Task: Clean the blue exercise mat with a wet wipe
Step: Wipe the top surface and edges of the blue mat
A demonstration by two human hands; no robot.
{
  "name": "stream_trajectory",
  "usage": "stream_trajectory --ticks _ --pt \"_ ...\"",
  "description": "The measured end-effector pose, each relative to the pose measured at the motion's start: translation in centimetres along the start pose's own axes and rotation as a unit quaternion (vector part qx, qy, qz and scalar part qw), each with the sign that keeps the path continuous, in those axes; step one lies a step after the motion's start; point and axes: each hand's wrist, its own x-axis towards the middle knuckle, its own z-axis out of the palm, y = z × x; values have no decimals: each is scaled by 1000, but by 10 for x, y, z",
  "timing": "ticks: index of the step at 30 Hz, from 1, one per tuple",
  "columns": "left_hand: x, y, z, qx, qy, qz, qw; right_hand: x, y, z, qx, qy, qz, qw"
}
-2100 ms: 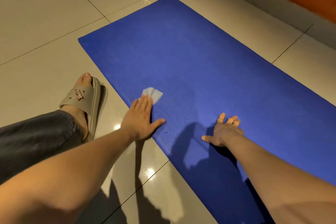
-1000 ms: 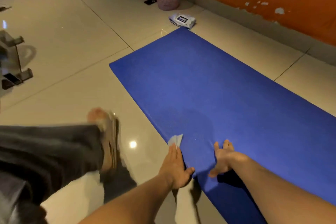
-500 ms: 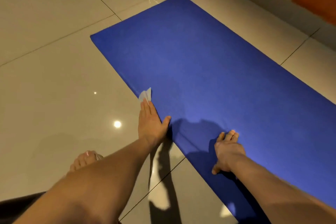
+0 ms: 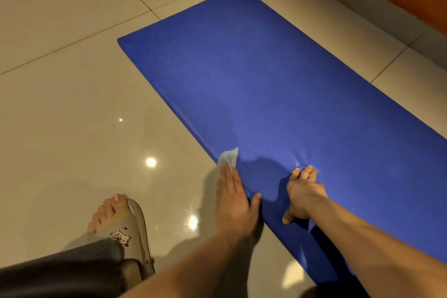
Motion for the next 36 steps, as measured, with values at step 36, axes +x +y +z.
stream_trajectory --ticks 36 --pt "-58 -1 29 27 -28 292 956 -3 14 14 85 53 -33 994"
